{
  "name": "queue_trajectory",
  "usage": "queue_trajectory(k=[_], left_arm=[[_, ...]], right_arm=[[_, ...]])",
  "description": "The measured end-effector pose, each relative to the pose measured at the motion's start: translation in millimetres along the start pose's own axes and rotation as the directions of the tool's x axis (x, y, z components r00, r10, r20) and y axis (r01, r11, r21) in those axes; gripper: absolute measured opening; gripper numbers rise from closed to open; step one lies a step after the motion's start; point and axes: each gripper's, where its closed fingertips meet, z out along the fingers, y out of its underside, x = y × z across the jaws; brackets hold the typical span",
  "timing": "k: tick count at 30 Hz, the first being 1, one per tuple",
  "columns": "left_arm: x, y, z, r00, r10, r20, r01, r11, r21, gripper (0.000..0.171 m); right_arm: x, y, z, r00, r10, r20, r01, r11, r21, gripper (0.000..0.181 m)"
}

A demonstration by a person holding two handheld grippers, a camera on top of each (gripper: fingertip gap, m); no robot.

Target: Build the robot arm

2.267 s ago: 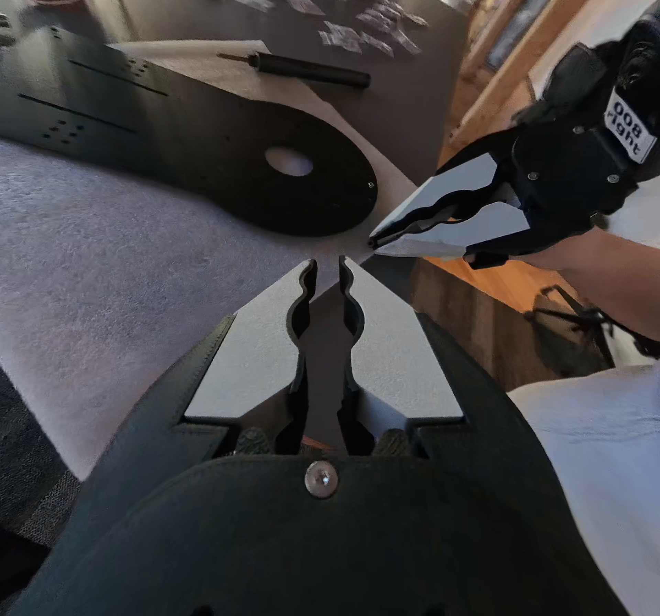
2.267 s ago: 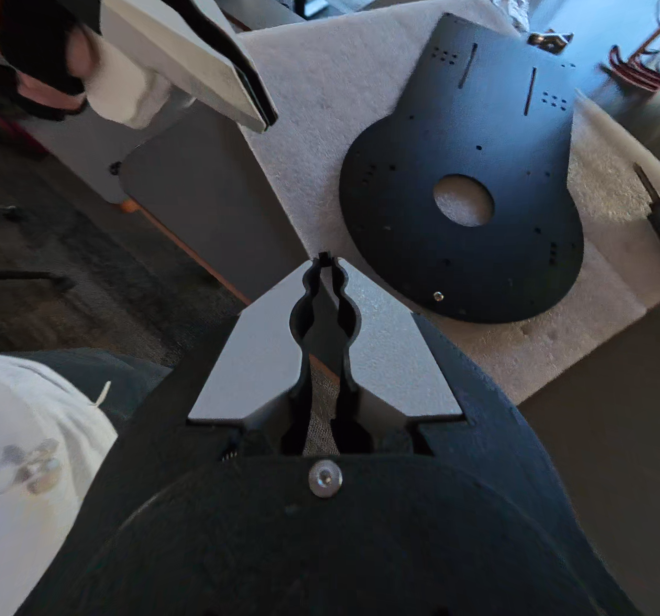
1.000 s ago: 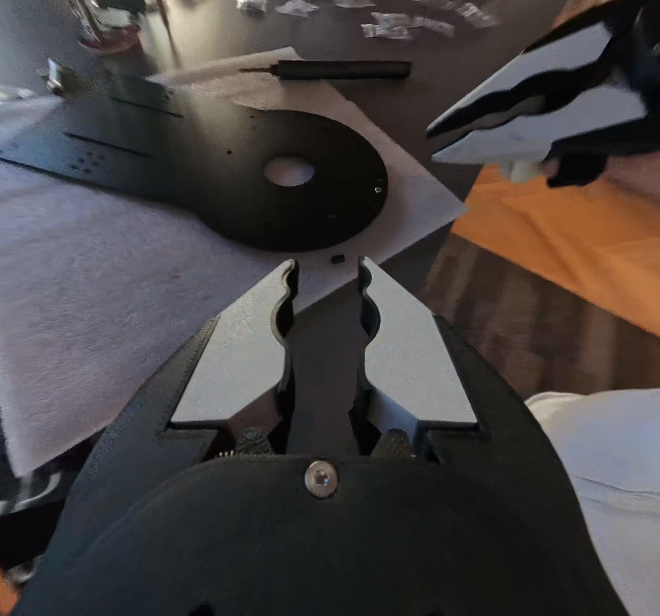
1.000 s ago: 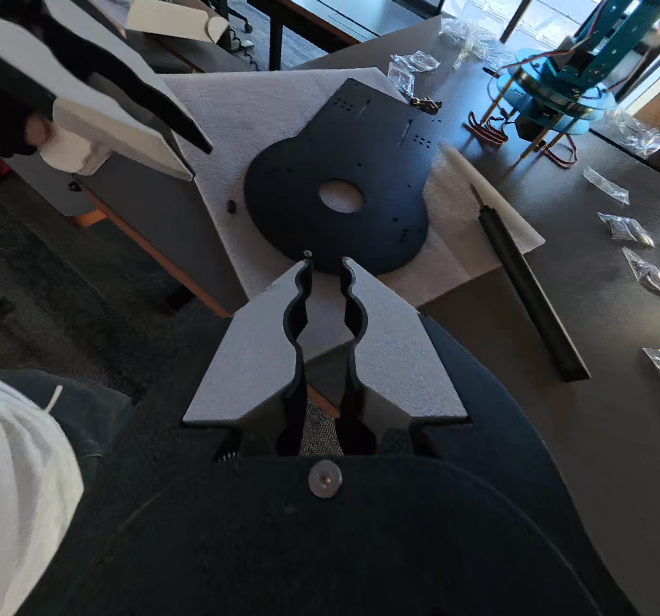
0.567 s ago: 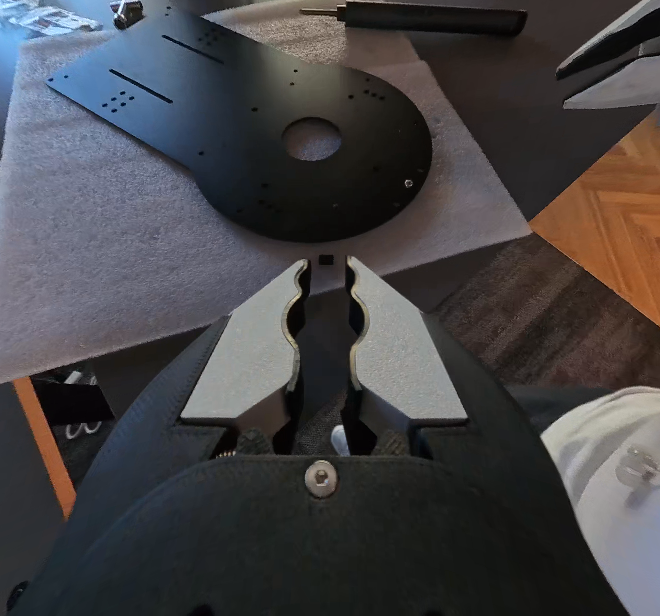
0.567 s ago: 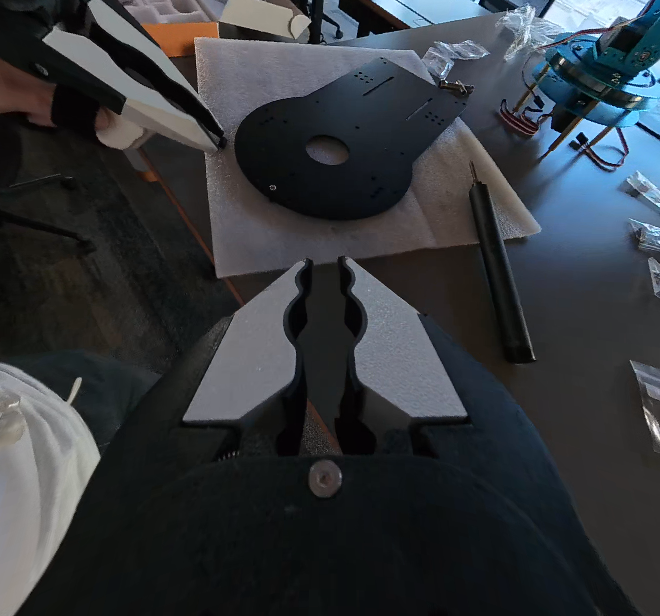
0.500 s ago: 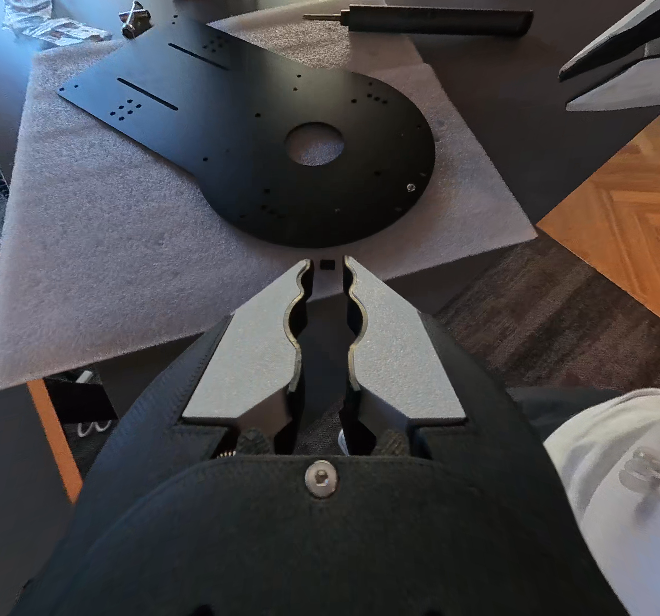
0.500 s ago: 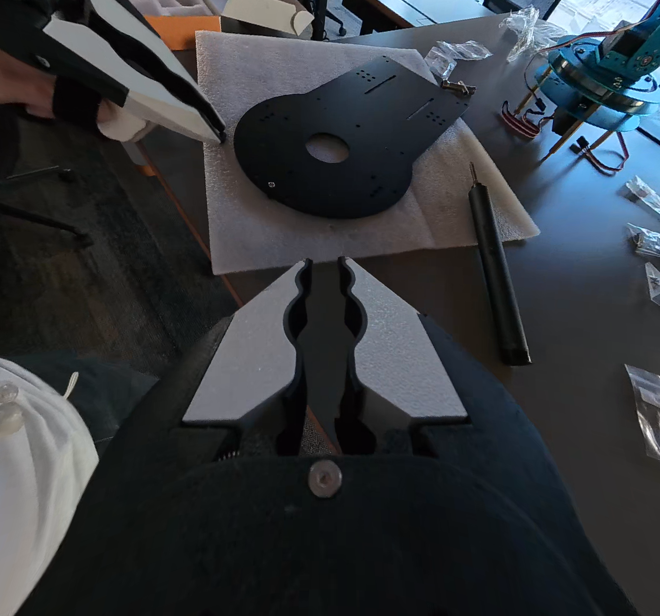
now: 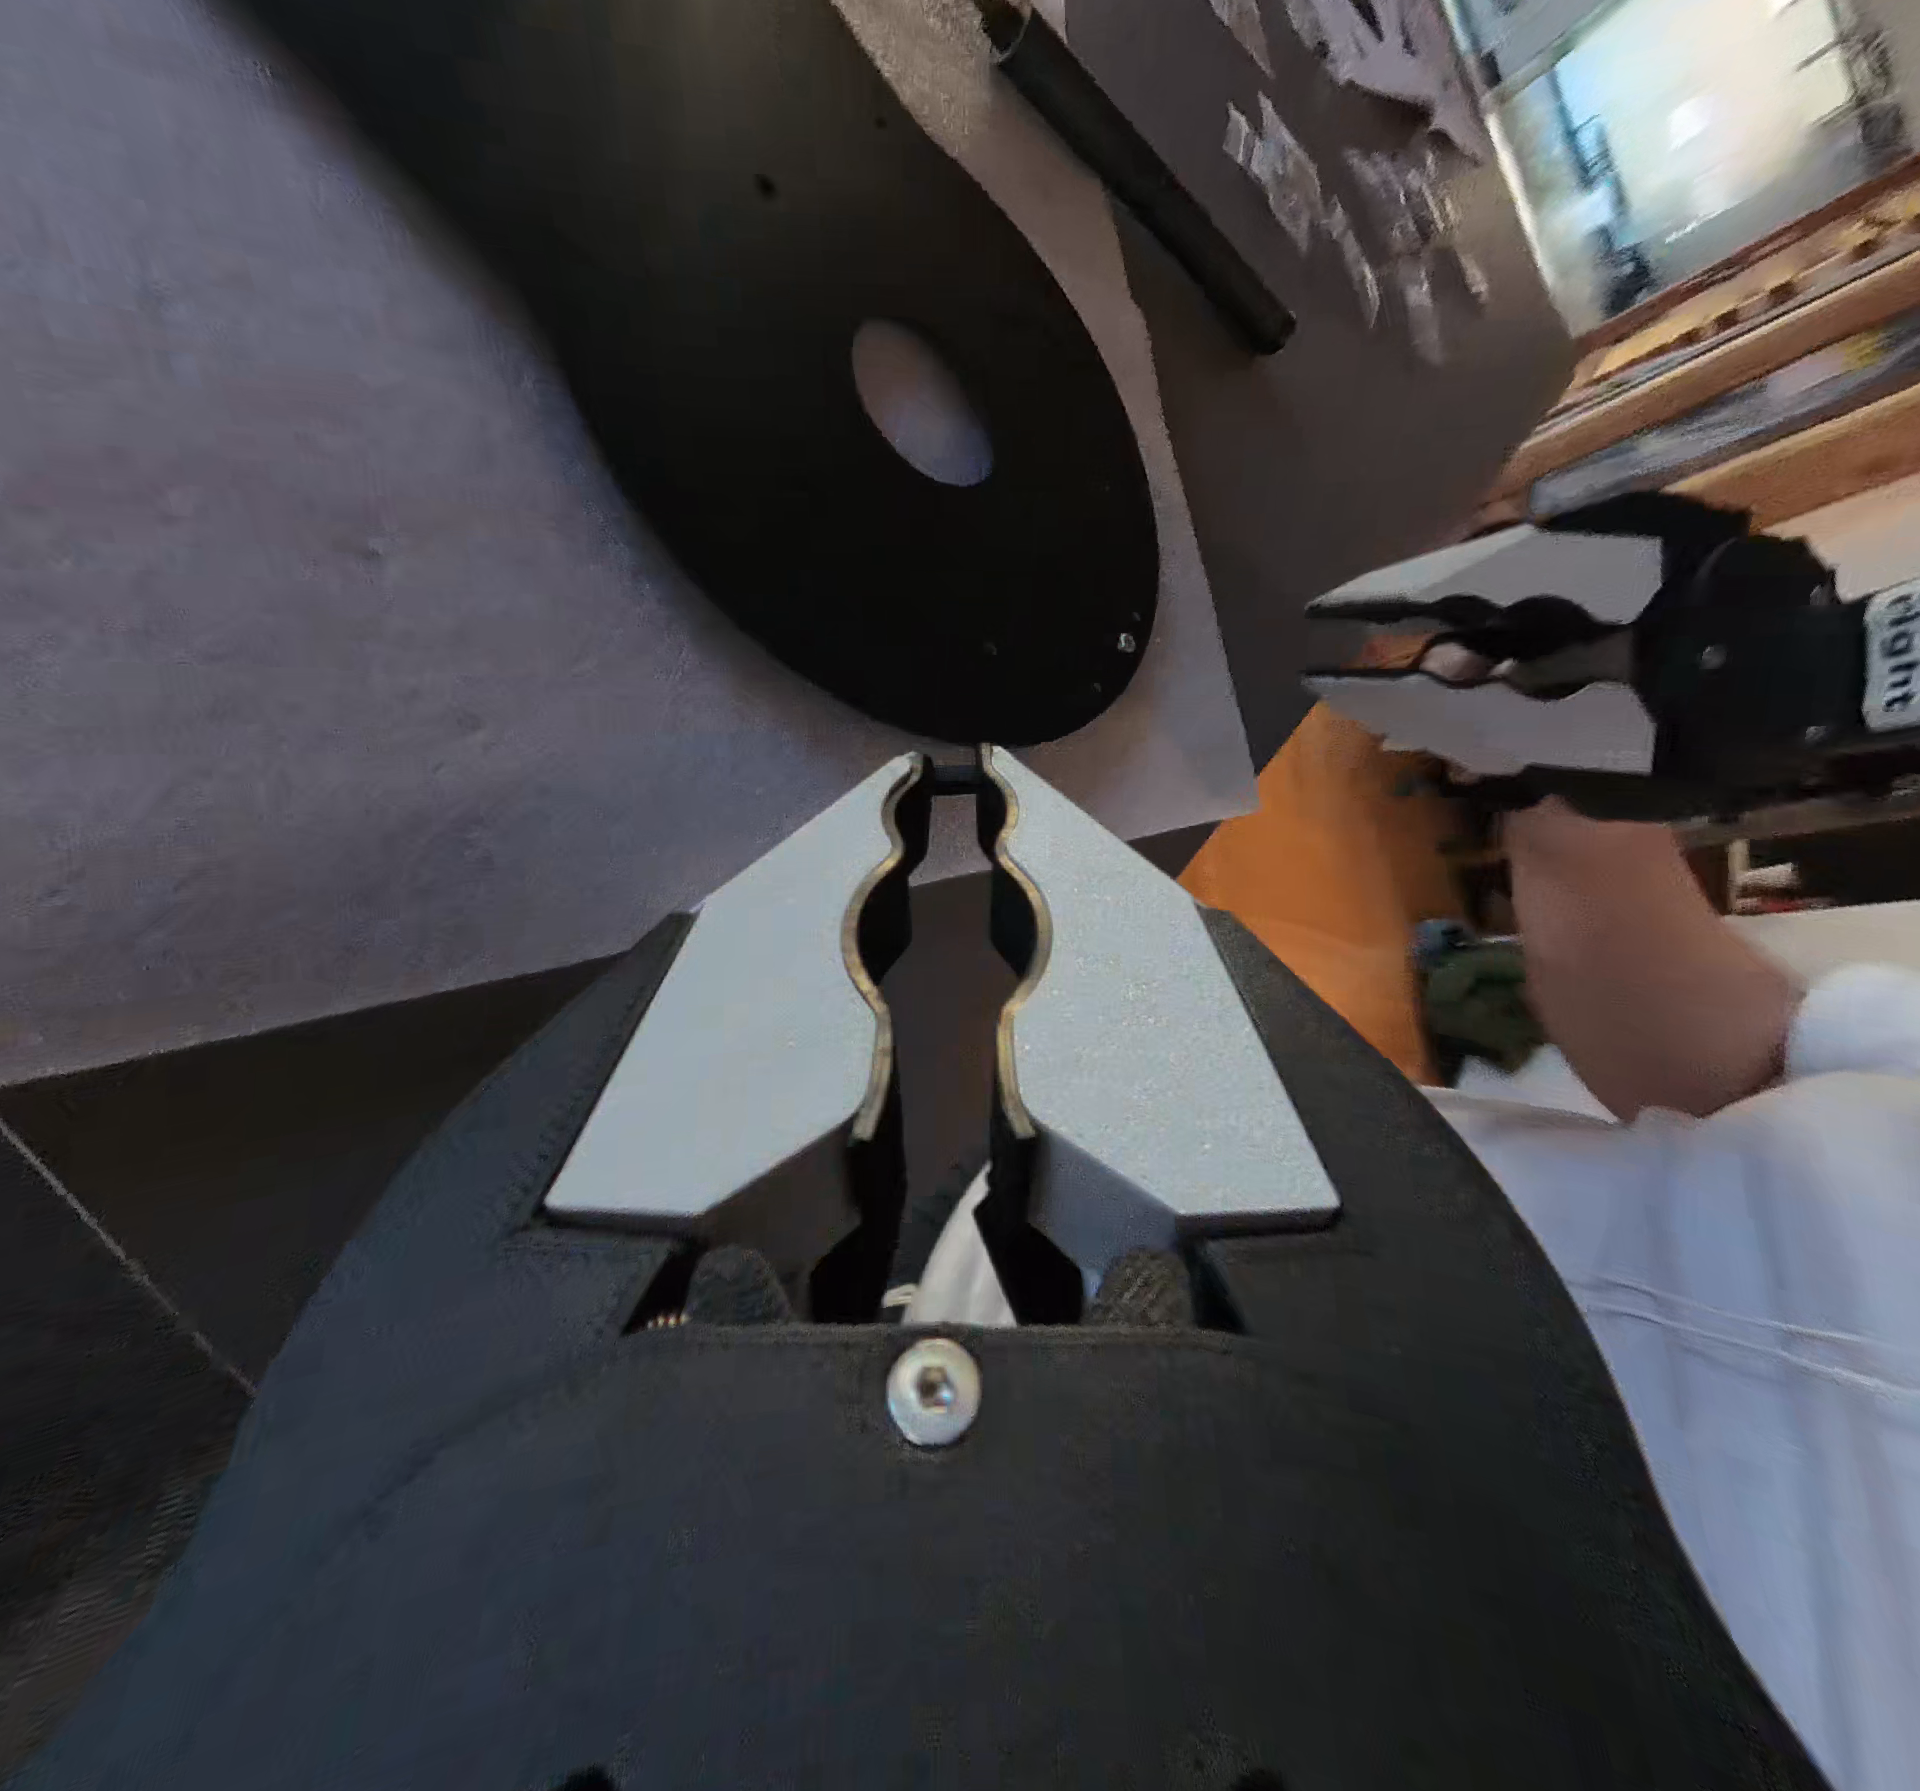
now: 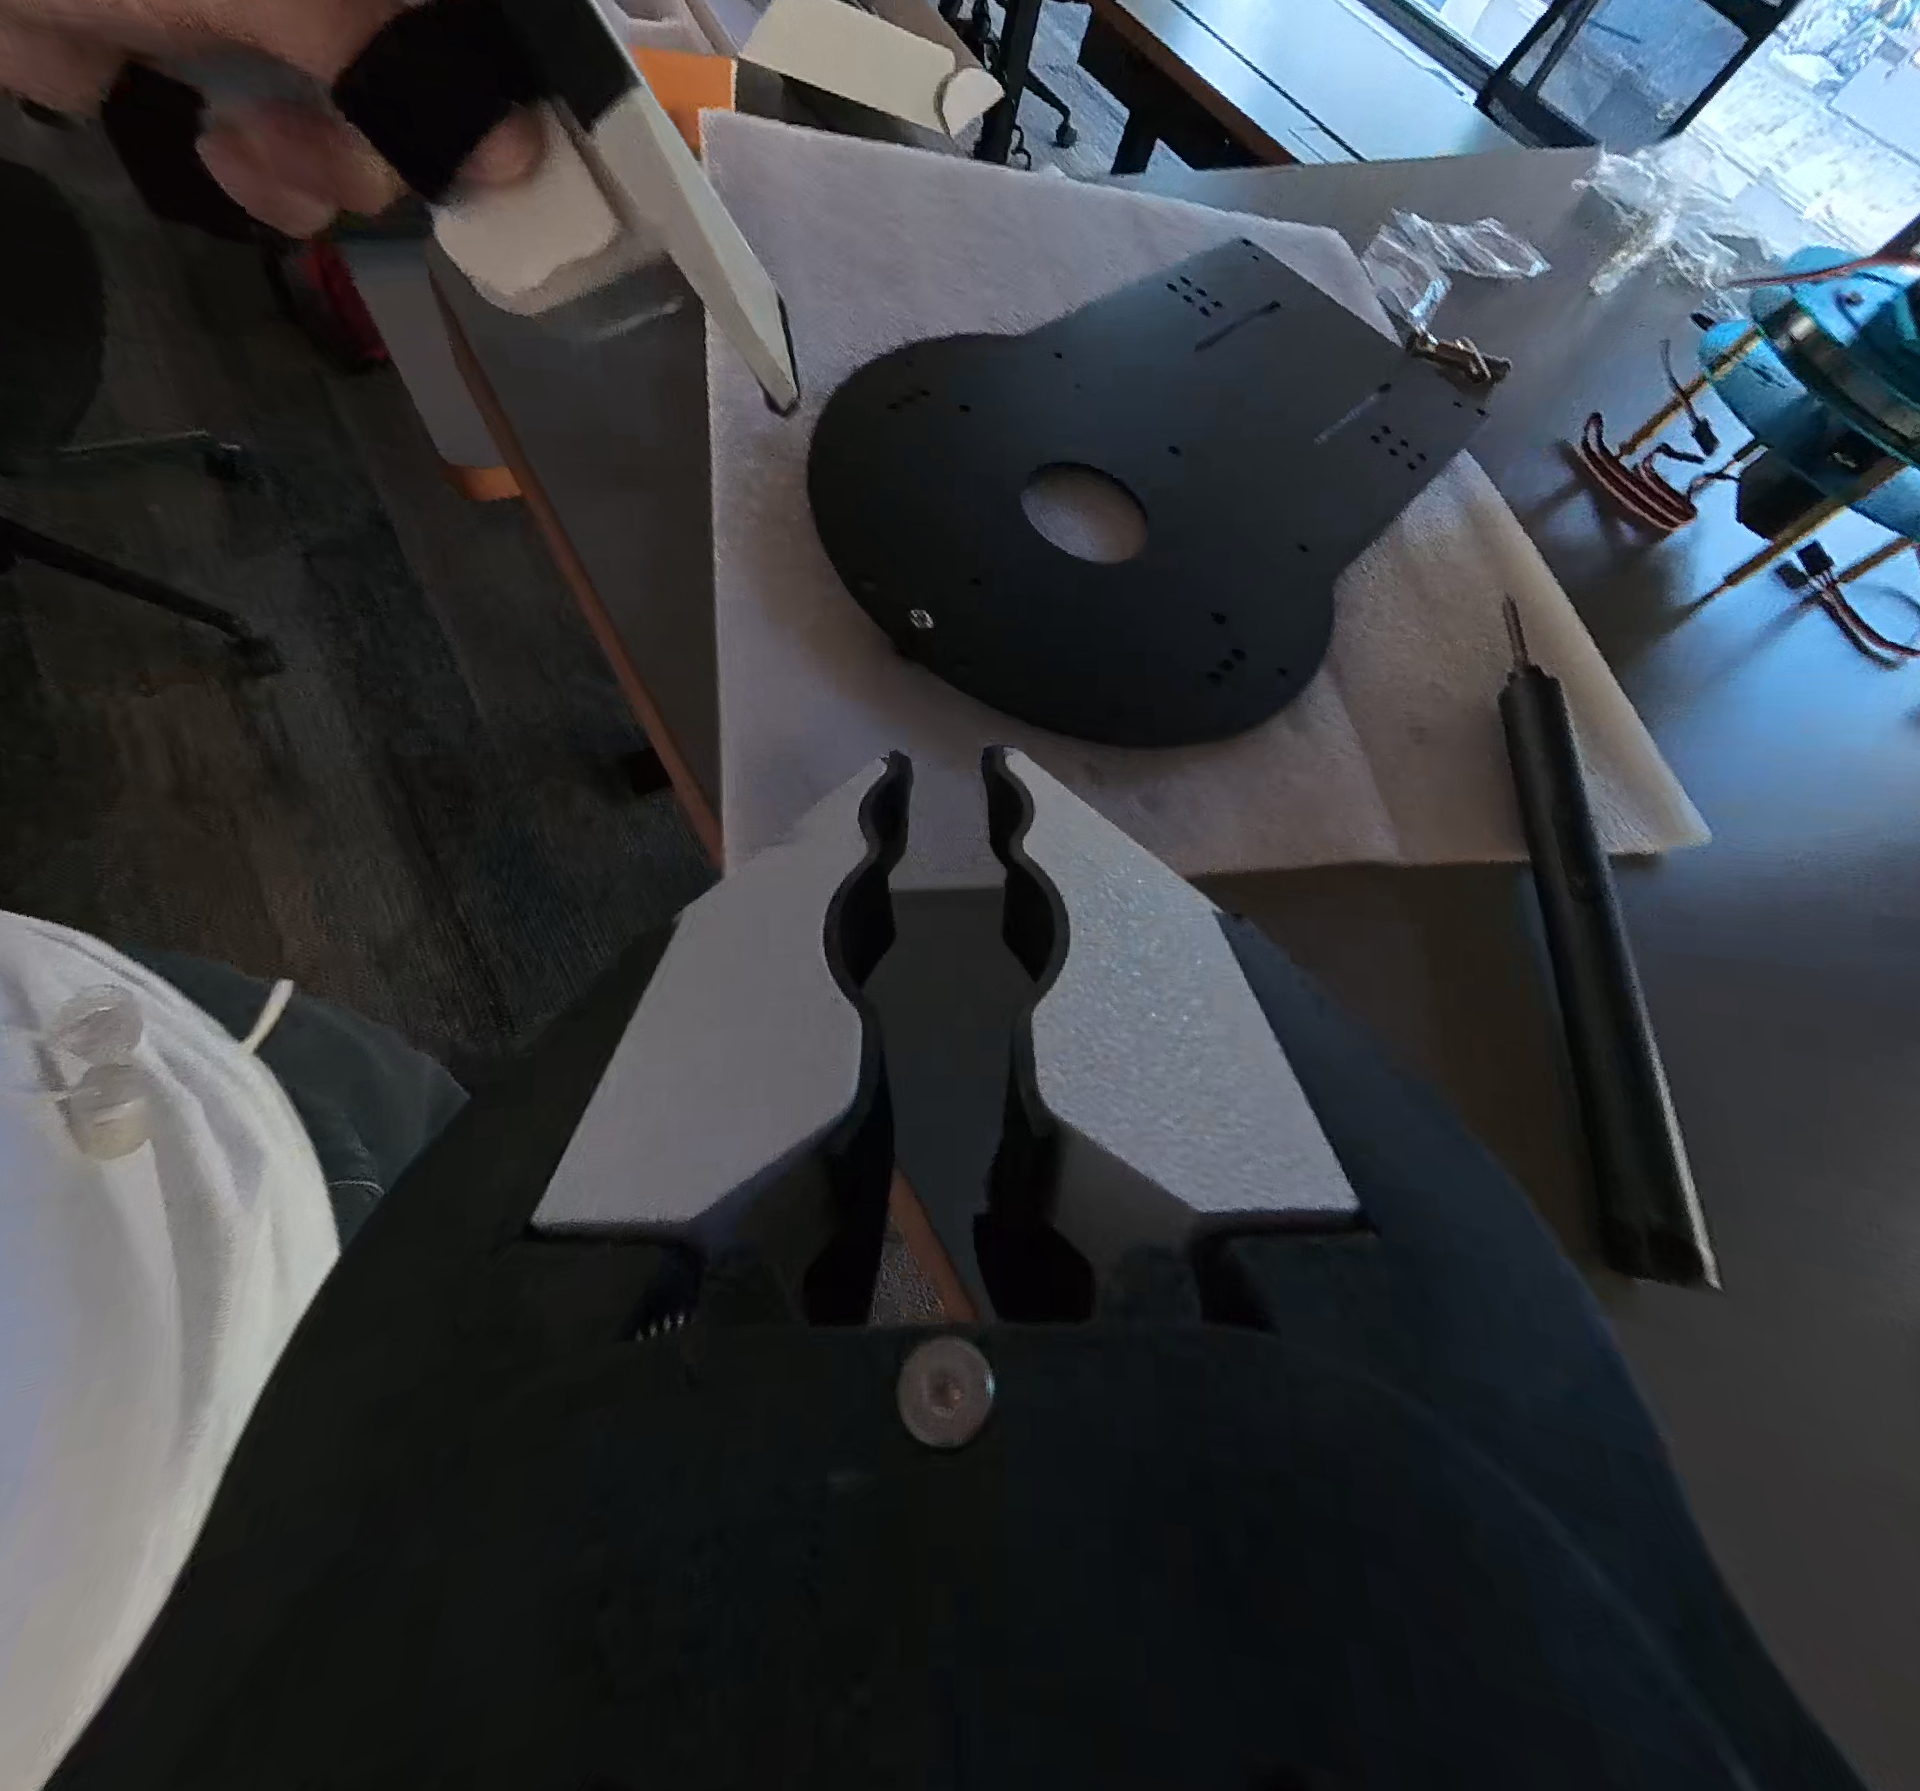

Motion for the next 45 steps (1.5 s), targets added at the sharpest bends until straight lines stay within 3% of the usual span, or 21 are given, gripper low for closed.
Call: queue_trajectory(k=[5,11,18,26,33,39,45], left_arm=[[-1,0,-3,0.985,-0.13,-0.11,0.135,0.99,0.031,0.006],[15,-5,-11,0.887,-0.301,-0.35,0.332,0.943,0.032,0.005],[15,-12,-18,0.822,-0.352,-0.447,0.417,0.907,0.053,0.005],[20,-18,-19,0.816,-0.335,-0.472,0.411,0.909,0.065,0.005],[15,-14,-22,0.82,-0.341,-0.46,0.422,0.903,0.084,0.007],[1,-18,-33,0.876,-0.277,-0.394,0.359,0.921,0.152,0.019],[-8,-21,-50,0.952,-0.128,-0.279,0.187,0.962,0.196,0.013]], right_arm=[[-33,-30,31,0.993,0.021,0.12,-0.029,0.998,0.063,0.016],[-46,-60,87,0.987,0.038,0.155,-0.046,0.998,0.05,0.016],[-46,-68,95,0.983,0.075,0.168,-0.088,0.993,0.074,0.004],[-43,-76,95,0.965,0.177,0.191,-0.194,0.978,0.075,0.014],[-45,-72,98,0.967,0.217,0.132,-0.222,0.975,0.021,0.004],[-52,-60,103,0.949,0.301,0.089,-0.297,0.953,-0.057,0.004],[-47,-43,114,0.961,0.271,-0.05,-0.276,0.95,-0.146,0.004]])
